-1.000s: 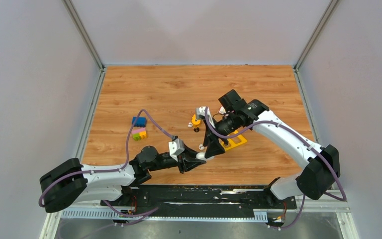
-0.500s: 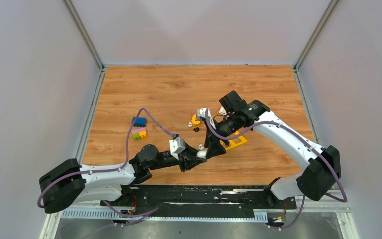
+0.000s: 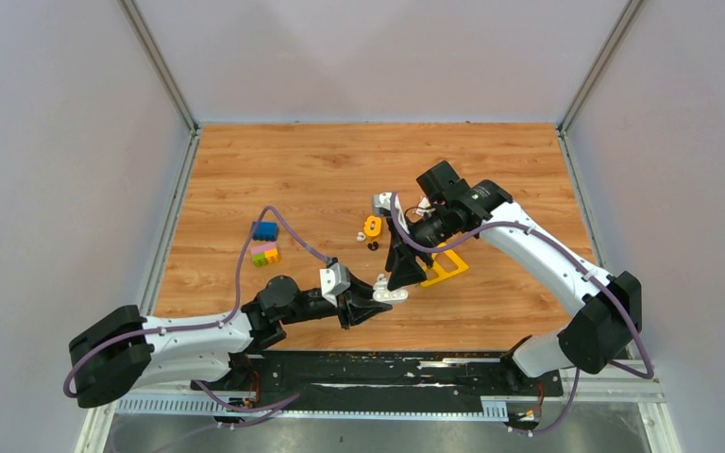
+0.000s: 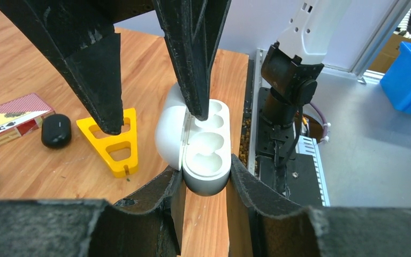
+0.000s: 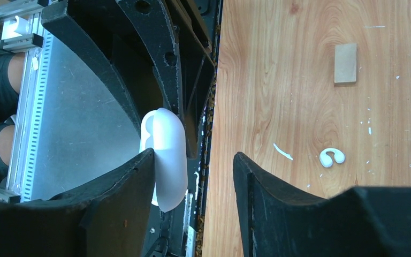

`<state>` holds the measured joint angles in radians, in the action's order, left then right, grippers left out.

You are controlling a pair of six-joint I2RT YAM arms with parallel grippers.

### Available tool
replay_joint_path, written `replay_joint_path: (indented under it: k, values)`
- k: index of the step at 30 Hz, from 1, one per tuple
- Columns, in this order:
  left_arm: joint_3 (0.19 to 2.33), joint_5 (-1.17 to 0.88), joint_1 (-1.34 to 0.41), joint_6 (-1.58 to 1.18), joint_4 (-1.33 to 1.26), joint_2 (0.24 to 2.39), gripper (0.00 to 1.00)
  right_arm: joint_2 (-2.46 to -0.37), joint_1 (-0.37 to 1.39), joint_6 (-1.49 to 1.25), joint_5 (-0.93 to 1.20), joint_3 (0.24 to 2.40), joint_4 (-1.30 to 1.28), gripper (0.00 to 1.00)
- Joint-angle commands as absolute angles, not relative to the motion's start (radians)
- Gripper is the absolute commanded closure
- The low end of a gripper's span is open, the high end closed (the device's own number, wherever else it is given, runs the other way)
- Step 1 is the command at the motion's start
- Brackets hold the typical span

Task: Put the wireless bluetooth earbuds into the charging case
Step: Open the charging case, then adjust the earbud at the center of the board.

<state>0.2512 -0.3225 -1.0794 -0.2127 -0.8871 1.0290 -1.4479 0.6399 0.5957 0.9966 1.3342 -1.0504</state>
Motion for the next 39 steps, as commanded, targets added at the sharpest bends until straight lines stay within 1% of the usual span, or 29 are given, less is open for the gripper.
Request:
replay_joint_path:
  k: [1,4,7,9,11,14,18,19,21,23,25,28,30,35,38,39]
  values:
    - [0.253,-0.303,-1.084,-0.19,-0.919,1.015,0.97,-1.437,0.635,0.597,1.029,1.37,-1.045,0.45]
    - [0.241,-0.29,-1.084,-0.203,-0.93,1.023,0.98,-1.423,0.624,0.627,1.103,1.423,-1.101,0.44]
    - [0.238,-0.273,-1.084,-0.222,-0.936,1.016,0.98,-1.425,0.618,0.683,1.175,1.542,-1.2,0.42]
    - [0.262,-0.272,-1.083,-0.213,-0.869,0.987,0.98,-1.44,0.609,0.711,1.187,1.631,-1.254,0.42]
    - [0.311,-0.262,-1.084,-0.197,-0.759,0.937,0.98,-1.452,0.591,0.725,1.192,1.675,-1.272,0.42]
    - [0.364,-0.229,-1.079,-0.178,-0.58,0.831,0.99,-1.452,0.541,0.762,1.215,1.639,-1.265,0.43]
    - [0.403,-0.188,-1.036,-0.156,-0.314,0.628,0.99,-1.427,0.461,0.781,1.226,1.496,-1.179,0.45]
    - [0.401,-0.177,-1.02,-0.16,-0.244,0.556,1.0,-1.415,0.45,0.75,1.198,1.454,-1.126,0.47]
    - [0.403,-0.137,-1.001,-0.161,-0.153,0.461,1.0,-1.381,0.447,0.581,1.092,1.331,-0.916,0.55]
    - [0.414,-0.089,-0.999,-0.155,-0.075,0.387,1.0,-1.349,0.447,0.405,0.979,1.206,-0.708,0.56]
    - [0.432,-0.05,-0.999,-0.149,-0.012,0.343,1.0,-1.346,0.454,0.353,0.895,1.139,-0.626,0.56]
    - [0.462,-0.019,-0.999,-0.138,0.082,0.317,1.0,-1.377,0.496,0.368,0.737,1.114,-0.625,0.58]
    - [0.486,-0.011,-0.999,-0.134,0.128,0.315,1.0,-1.394,0.525,0.366,0.673,1.103,-0.608,0.61]
    - [0.558,-0.04,-0.999,-0.127,0.309,0.299,1.0,-1.476,0.602,0.371,0.598,1.116,-0.603,0.68]
    - [0.578,-0.003,-0.998,-0.108,0.391,0.245,1.0,-1.56,0.631,0.369,0.583,1.151,-0.617,0.72]
    - [0.577,0.038,-0.999,-0.101,0.409,0.22,1.0,-1.588,0.642,0.365,0.575,1.166,-0.623,0.74]
